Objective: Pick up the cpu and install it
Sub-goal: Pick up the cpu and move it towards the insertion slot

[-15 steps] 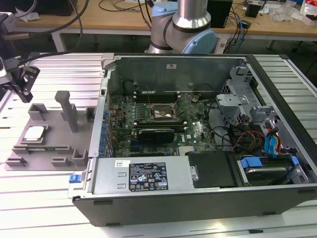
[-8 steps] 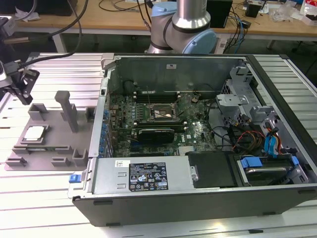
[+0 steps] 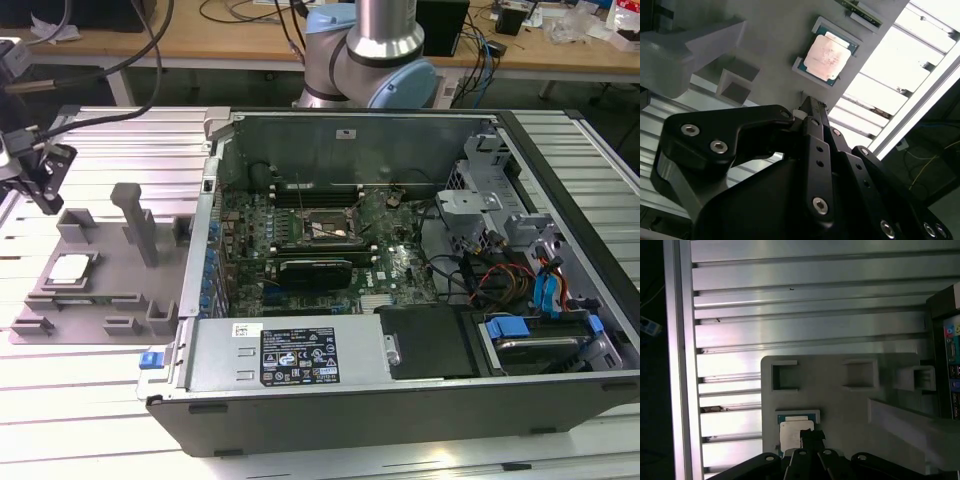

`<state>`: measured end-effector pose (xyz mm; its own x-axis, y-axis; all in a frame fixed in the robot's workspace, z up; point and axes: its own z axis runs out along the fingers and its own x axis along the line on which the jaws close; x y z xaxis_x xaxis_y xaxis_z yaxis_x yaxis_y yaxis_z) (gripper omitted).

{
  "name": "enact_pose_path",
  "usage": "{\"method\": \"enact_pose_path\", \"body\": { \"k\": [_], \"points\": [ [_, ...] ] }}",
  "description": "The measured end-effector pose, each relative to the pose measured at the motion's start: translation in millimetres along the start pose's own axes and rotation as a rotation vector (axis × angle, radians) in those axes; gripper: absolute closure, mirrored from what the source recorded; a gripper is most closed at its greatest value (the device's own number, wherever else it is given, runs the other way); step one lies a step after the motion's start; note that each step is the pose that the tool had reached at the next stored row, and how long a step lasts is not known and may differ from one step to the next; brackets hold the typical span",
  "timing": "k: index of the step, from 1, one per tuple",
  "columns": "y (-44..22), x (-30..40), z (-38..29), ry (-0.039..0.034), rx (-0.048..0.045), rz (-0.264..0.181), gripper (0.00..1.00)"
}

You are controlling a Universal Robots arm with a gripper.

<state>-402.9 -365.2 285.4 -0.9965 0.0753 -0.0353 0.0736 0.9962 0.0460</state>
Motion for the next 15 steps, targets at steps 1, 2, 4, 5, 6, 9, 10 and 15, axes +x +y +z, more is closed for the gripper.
{"method": "enact_pose_path", "body": {
  "k": [1,2,4,5,6,9,10,15],
  "points": [
    [-0.2,1.2,1.5,-0.0008,-0.0001,0.000,0.89],
    [-0.3,2.0,2.3,-0.0014,0.0000,0.000,0.89],
    [-0.5,3.5,4.0,-0.0031,-0.0002,0.000,0.89],
    [-0.7,5.1,5.9,-0.0048,-0.0003,0.000,0.89],
    [-0.8,6.4,7.2,-0.0056,-0.0004,0.000,0.89],
    [-1.3,8.9,10.2,-0.0066,-0.0005,0.000,0.89],
    [-1.3,9.6,11.0,-0.0068,-0.0005,0.000,0.89],
    [-2.1,14.2,17.2,-0.0084,-0.0006,0.000,0.89]
  ]
}}
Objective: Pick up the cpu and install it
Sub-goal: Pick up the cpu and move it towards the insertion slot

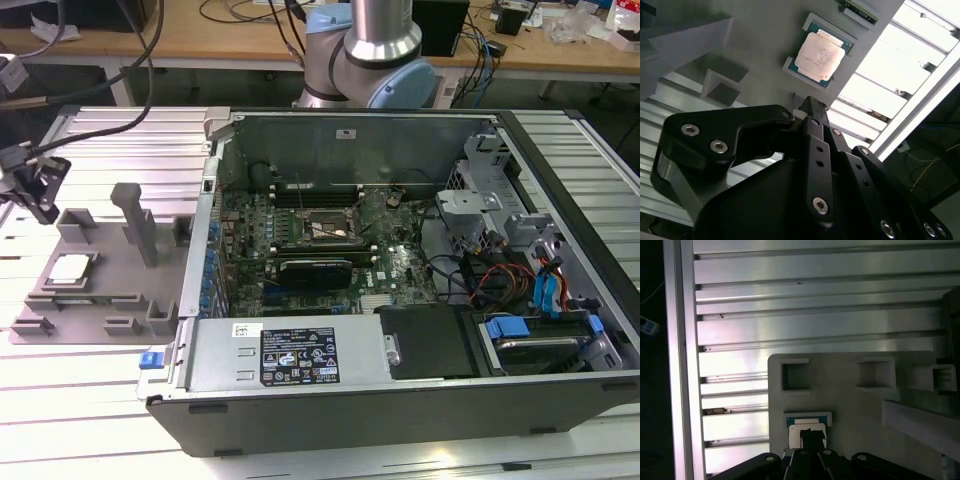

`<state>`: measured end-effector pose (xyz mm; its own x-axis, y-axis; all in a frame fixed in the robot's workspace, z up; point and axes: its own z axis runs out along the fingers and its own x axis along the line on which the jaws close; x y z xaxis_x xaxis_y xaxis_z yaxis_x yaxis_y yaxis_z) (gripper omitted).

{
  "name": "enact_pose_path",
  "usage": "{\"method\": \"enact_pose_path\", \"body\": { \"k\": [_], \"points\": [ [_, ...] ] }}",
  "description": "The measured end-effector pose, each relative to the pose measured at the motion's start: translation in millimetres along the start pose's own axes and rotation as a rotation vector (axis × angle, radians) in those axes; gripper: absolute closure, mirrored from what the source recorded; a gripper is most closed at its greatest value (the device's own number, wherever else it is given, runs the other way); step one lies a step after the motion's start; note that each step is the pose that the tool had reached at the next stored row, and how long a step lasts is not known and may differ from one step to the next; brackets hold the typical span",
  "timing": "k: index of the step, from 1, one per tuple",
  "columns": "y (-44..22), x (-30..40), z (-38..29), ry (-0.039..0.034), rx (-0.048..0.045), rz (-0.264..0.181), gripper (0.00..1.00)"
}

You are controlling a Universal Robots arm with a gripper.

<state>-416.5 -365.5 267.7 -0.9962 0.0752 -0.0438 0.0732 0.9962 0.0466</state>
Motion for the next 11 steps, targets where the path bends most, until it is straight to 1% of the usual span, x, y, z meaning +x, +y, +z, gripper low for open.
{"method": "enact_pose_path", "body": {
  "k": [1,2,5,7,11],
  "points": [
    [-1.1,3.8,6.2,-0.0001,0.0000,0.000,0.89],
    [-2.9,4.2,9.3,-0.0002,0.0000,0.000,0.89],
    [-4.2,4.3,10.7,-0.0001,0.0000,0.000,0.89],
    [-6.6,4.7,13.4,-0.0001,0.0000,0.000,0.89],
    [-8.4,5.3,16.3,-0.0001,0.0000,0.000,0.89]
  ]
}}
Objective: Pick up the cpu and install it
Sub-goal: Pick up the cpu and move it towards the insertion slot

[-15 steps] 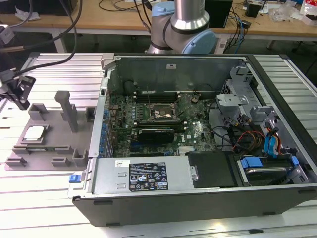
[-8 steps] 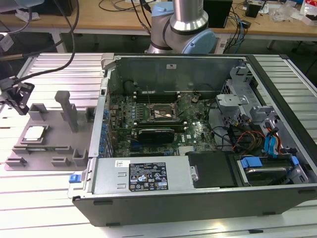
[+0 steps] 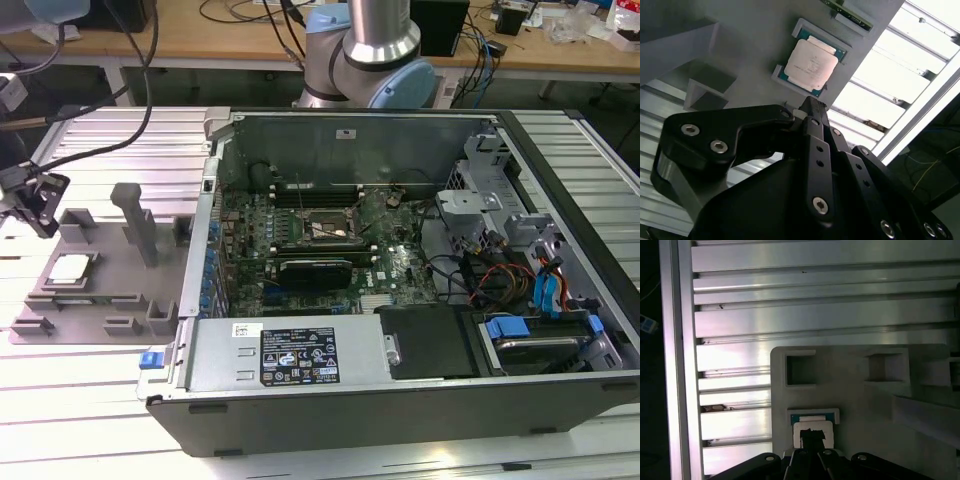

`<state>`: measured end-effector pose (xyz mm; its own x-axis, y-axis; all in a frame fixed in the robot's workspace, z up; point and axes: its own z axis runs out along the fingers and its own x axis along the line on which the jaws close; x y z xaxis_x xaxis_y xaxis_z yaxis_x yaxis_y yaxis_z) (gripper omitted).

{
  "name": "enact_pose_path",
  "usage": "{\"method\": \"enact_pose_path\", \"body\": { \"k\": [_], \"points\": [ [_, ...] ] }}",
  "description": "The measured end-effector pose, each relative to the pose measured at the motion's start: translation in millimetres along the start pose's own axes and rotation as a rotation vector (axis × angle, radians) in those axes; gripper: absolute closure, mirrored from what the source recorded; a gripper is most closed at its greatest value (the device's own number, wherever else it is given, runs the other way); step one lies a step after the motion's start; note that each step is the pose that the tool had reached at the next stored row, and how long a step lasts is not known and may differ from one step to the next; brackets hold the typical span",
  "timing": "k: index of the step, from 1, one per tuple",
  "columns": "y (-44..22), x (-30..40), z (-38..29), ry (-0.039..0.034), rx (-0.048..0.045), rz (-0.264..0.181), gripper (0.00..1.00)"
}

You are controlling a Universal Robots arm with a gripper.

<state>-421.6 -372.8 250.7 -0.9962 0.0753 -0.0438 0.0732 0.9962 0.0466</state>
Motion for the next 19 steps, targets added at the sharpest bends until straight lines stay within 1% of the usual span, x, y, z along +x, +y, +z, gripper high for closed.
{"method": "enact_pose_path", "body": {
  "k": [3,5,6,8,10,17,18,19],
  "points": [
    [-1.2,0.7,2.7,0.0002,0.0001,0.000,0.89],
    [-2.7,0.8,6.2,0.0001,0.0001,0.000,0.89],
    [-3.5,0.8,8.2,0.0019,0.0002,0.000,0.89],
    [-4.3,0.9,10.6,0.0104,0.0008,0.000,0.89],
    [-5.4,0.3,12.4,0.0150,0.0012,0.001,0.89],
    [-9.9,-2.5,14.7,0.0171,0.0014,0.001,0.89],
    [-10.8,-2.8,14.8,0.0177,0.0015,0.001,0.89],
    [-13.1,-3.4,15.3,0.0186,0.0015,0.001,0.89]
  ]
}}
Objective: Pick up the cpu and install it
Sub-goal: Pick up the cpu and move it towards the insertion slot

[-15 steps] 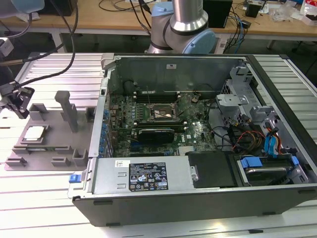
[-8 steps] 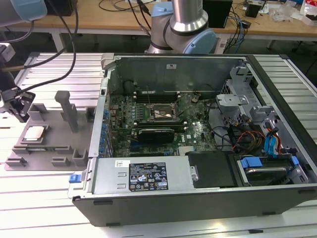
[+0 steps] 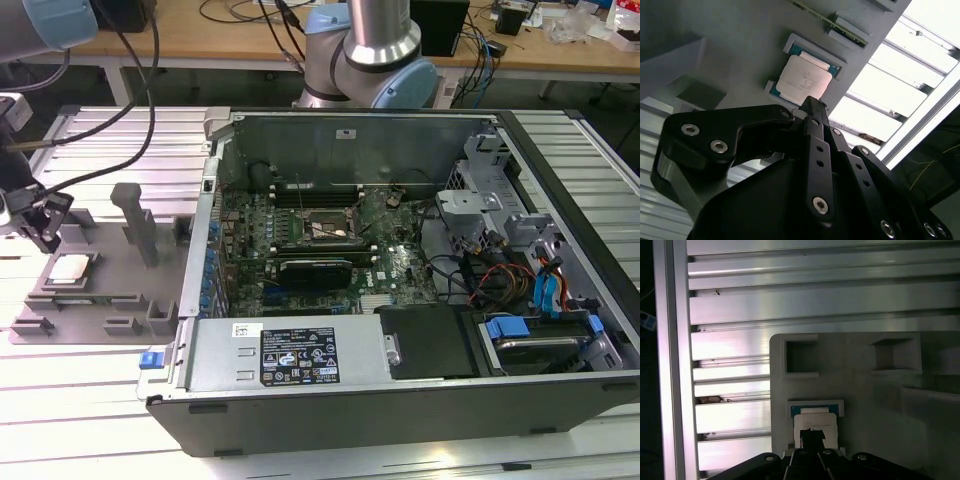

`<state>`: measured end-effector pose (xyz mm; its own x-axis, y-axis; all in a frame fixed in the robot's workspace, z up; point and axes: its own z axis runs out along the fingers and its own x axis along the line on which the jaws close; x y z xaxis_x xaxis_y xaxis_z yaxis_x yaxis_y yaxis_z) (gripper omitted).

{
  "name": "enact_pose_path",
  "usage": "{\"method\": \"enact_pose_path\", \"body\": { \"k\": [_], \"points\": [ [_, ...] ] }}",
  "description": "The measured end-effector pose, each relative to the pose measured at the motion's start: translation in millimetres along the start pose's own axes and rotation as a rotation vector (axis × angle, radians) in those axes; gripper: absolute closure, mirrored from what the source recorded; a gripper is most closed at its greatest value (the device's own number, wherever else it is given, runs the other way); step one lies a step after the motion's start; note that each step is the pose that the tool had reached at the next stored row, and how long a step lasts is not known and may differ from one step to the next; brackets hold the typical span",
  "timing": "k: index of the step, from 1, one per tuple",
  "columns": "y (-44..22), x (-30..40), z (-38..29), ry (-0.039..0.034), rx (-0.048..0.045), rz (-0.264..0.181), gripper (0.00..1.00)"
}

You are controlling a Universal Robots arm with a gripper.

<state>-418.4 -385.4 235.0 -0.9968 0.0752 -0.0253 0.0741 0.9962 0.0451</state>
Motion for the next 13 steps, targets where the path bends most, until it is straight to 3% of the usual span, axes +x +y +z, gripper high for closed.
{"method": "enact_pose_path", "body": {
  "k": [6,13],
  "points": [
    [-12.1,-1.2,3.7,0.0002,-0.0001,0.000,0.89],
    [-13.3,-4.7,6.8,0.0004,0.0000,0.000,0.89]
  ]
}}
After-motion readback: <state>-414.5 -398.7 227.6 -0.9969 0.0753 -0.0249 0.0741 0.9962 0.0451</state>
